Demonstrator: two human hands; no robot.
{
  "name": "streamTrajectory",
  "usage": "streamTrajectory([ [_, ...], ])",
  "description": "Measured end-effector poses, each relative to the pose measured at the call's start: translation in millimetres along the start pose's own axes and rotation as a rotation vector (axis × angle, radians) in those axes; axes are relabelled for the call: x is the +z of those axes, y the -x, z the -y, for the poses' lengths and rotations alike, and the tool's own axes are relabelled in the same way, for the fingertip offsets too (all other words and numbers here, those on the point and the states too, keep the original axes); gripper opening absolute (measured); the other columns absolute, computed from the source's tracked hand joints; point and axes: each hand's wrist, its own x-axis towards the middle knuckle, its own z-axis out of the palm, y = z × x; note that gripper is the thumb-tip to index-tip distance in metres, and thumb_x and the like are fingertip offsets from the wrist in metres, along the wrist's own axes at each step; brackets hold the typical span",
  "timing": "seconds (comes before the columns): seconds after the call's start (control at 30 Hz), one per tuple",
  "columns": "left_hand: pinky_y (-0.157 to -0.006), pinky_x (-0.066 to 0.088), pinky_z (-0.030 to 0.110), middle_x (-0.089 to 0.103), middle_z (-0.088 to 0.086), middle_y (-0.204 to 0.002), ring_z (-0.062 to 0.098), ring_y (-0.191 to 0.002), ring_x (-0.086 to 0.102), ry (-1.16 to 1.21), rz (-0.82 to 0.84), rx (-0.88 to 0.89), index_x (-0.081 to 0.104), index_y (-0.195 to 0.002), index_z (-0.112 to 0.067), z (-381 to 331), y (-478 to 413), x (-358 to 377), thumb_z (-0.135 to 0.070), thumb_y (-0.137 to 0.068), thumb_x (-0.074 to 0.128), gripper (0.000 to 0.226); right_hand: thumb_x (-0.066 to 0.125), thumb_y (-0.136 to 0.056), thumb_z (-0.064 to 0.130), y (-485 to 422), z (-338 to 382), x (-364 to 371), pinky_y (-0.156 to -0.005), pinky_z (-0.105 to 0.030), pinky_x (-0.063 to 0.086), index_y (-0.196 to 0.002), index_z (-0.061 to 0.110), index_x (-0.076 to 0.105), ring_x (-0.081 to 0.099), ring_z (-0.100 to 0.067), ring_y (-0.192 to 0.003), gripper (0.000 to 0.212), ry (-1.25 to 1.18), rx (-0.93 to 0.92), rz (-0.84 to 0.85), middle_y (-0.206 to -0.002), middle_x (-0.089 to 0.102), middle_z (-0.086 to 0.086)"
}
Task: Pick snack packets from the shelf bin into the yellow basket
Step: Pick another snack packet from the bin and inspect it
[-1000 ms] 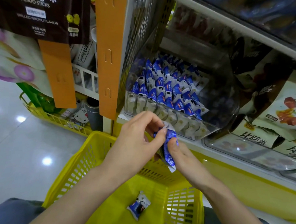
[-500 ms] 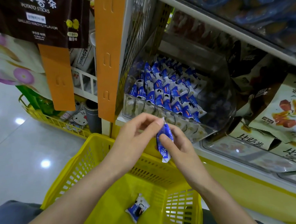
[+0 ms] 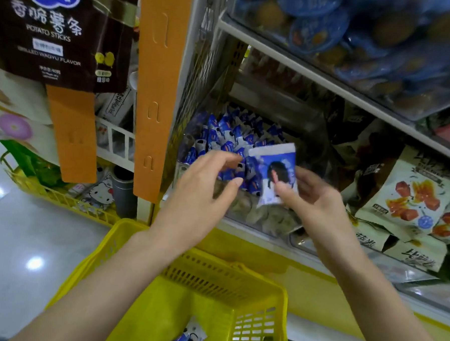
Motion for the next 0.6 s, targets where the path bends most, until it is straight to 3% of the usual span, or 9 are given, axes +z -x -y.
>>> streamTrajectory([
  [0.07, -0.094, 0.029, 0.020, 0.054, -0.009, -0.118, 0.005, -0.113, 0.044, -0.250, 0.026, 0.075, 0.051, -0.122, -0.021, 9, -8, -4, -0.033, -0.094, 0.044, 0.031, 0.065, -0.084, 0.025, -27, 9, -8, -0.081, -0.016, 0.046, -0.124, 0.016, 0.053, 0.061, -0.003, -0.097, 0.043, 0.234, -0.068, -0.208, -0.111, 0.062, 0.010],
  [0.17, -0.090, 0.029, 0.027, 0.061, -0.001, -0.112, 0.016, -0.106, 0.052, -0.480, 0.103, 0.081, 0.055, -0.116, -0.018, 21, -13, -4, -0.036, -0.095, 0.039, 0.032, 0.055, -0.092, 0.022, -70, 9, -15, -0.069, -0.009, 0.031, -0.122, 0.009, 0.055, 0.056, -0.016, -0.101, 0.033, 0.625, -0.129, -0.361, -0.109, 0.061, -0.004],
  [0.27, -0.083, 0.031, 0.031, 0.066, -0.001, -0.096, 0.018, -0.092, 0.055, -0.545, 0.143, 0.111, 0.061, -0.100, -0.019, 26, -13, -4, -0.035, -0.095, 0.035, 0.031, 0.052, -0.094, 0.021, -104, 0, -15, -0.060, -0.020, 0.035, -0.107, 0.007, 0.057, 0.057, -0.027, -0.093, 0.020, 0.858, -0.059, -0.333, -0.092, 0.061, -0.011],
  [0.4, -0.081, 0.035, 0.034, 0.066, 0.001, -0.088, 0.020, -0.085, 0.057, -0.558, 0.135, 0.132, 0.064, -0.091, -0.016, 30, -13, -4, -0.035, -0.094, 0.036, 0.034, 0.052, -0.094, 0.020, -127, -11, -13, -0.076, -0.034, 0.043, -0.117, 0.002, 0.053, 0.056, -0.035, -0.103, 0.029, 1.155, -0.007, -0.255, -0.113, 0.058, -0.020],
  [0.5, -0.081, 0.035, 0.034, 0.066, 0.001, -0.089, 0.020, -0.086, 0.056, -0.560, 0.140, 0.136, 0.064, -0.092, -0.016, 32, -14, -3, -0.035, -0.095, 0.037, 0.033, 0.053, -0.092, 0.009, -132, -20, -6, -0.085, -0.037, 0.046, -0.115, 0.003, 0.054, 0.056, -0.033, -0.105, 0.024, 1.272, 0.024, -0.211, -0.115, 0.058, -0.019],
  [0.6, -0.082, 0.034, 0.033, 0.065, 0.000, -0.088, 0.019, -0.085, 0.055, -0.552, 0.128, 0.161, 0.063, -0.091, -0.017, 34, -13, -4, -0.034, -0.096, 0.037, 0.032, 0.054, -0.091, 0.007, -133, -28, -1, -0.083, -0.038, 0.048, -0.109, 0.003, 0.059, 0.058, -0.033, -0.102, 0.019, 1.314, 0.133, -0.200, -0.111, 0.061, -0.019],
])
